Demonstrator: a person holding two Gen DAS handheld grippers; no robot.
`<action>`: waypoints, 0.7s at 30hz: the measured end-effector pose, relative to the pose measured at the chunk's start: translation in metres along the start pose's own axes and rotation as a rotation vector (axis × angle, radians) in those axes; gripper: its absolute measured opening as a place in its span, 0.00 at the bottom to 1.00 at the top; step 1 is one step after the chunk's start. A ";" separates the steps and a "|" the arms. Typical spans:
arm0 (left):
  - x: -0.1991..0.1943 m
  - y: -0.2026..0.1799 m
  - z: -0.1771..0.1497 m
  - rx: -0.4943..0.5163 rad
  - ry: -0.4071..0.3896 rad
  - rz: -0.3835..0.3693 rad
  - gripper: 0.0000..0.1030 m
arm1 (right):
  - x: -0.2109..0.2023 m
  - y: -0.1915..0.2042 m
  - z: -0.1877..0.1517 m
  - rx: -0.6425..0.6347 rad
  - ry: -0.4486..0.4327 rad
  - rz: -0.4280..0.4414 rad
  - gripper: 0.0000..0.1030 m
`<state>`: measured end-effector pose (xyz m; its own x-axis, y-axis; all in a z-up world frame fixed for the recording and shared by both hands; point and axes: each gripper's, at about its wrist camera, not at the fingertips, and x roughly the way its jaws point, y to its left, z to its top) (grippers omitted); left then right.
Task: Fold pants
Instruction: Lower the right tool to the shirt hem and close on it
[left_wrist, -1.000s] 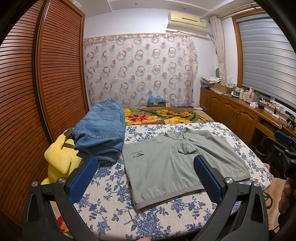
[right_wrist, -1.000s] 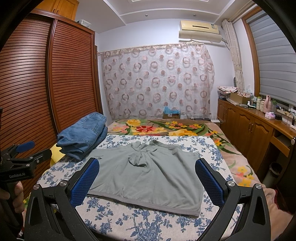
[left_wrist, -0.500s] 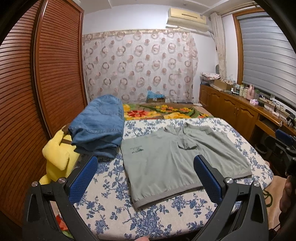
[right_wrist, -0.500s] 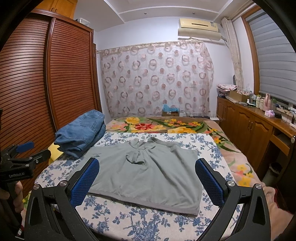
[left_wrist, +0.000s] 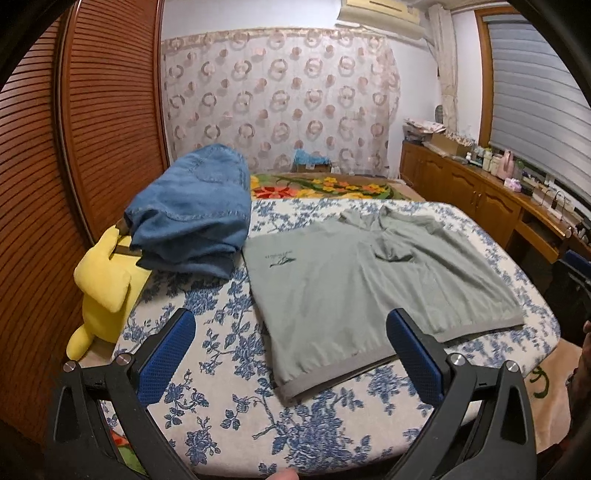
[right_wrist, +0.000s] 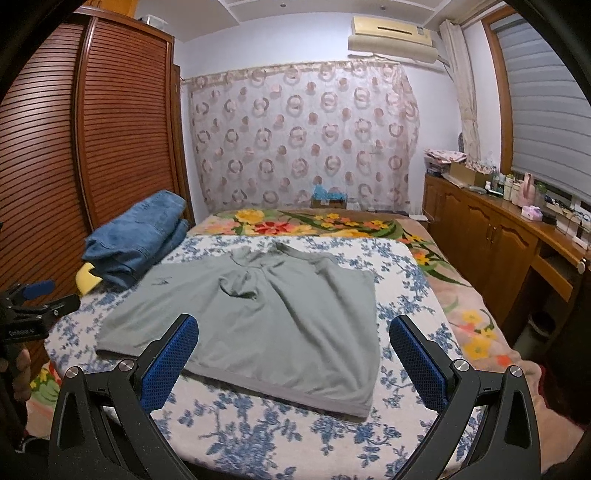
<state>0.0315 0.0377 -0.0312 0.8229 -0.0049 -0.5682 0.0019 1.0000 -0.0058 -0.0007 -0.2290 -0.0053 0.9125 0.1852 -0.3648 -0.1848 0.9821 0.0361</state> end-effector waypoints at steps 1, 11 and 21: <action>0.003 -0.001 -0.002 0.003 0.006 0.000 1.00 | 0.002 -0.001 0.000 0.000 0.007 -0.002 1.00; 0.031 0.001 -0.027 0.018 0.083 -0.024 1.00 | 0.013 0.000 0.005 -0.015 0.093 -0.007 0.93; 0.046 0.011 -0.048 -0.006 0.160 -0.094 0.84 | 0.026 -0.014 0.011 -0.003 0.204 -0.007 0.88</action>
<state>0.0423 0.0480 -0.0969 0.7186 -0.0993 -0.6883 0.0711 0.9951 -0.0693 0.0290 -0.2372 -0.0052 0.8212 0.1670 -0.5456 -0.1799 0.9832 0.0301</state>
